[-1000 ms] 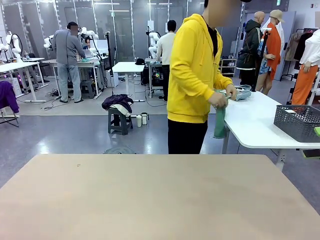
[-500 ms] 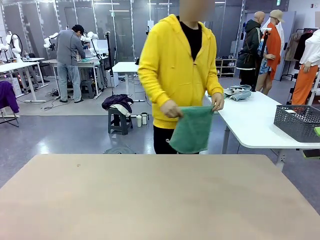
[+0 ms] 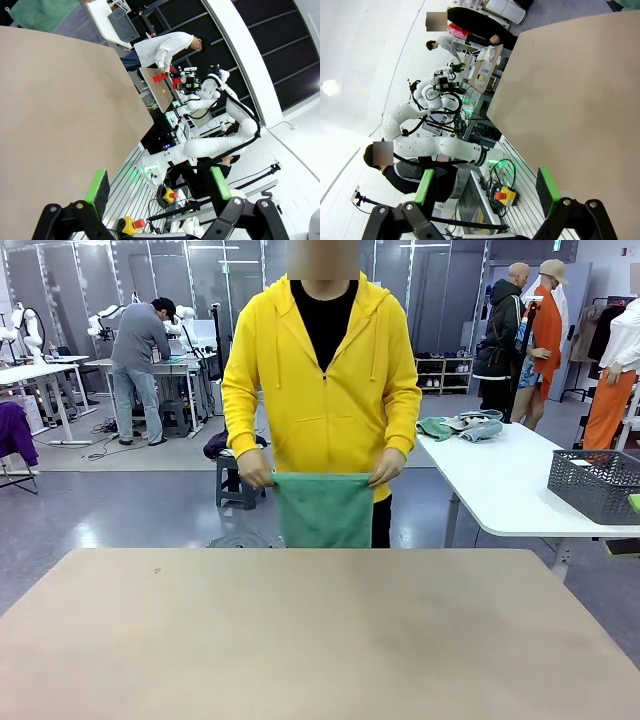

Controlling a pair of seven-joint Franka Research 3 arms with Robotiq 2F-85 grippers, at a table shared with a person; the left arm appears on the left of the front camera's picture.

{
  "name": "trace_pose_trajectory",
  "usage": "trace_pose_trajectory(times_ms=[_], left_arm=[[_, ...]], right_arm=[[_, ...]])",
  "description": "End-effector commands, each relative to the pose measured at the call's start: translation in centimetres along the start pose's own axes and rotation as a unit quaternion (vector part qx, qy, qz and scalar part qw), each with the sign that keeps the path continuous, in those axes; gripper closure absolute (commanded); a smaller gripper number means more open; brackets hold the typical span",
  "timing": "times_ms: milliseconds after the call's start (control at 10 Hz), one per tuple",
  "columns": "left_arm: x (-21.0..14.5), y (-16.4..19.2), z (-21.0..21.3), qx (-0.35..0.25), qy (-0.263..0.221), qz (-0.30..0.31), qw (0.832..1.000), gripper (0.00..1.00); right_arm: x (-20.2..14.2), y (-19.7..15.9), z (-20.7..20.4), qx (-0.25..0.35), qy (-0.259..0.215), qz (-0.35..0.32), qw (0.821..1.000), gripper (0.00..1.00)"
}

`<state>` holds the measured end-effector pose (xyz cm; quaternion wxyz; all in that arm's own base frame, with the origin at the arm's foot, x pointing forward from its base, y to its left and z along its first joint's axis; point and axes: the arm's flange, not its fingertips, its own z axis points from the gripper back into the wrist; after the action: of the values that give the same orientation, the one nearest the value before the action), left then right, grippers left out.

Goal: Fold the towels and place them in the basket.
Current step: When a person lays out a Towel with hook on the table, fold it in half twice.

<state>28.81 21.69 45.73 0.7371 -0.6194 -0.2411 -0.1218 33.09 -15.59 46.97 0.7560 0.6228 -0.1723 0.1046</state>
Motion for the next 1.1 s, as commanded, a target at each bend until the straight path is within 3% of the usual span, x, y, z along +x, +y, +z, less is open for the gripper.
trace_pose_trajectory(times_ms=[0,1000], left_arm=[[-0.14,-0.07,0.15,-0.007,0.002,-0.004,1.0,0.0],[-0.14,-0.07,0.15,-0.007,0.002,-0.004,1.0,0.0]], right_arm=[[0.01,0.09,0.06,0.007,-0.002,0.005,1.0,0.0],[0.01,0.09,0.06,0.007,-0.002,0.005,1.0,0.0]])
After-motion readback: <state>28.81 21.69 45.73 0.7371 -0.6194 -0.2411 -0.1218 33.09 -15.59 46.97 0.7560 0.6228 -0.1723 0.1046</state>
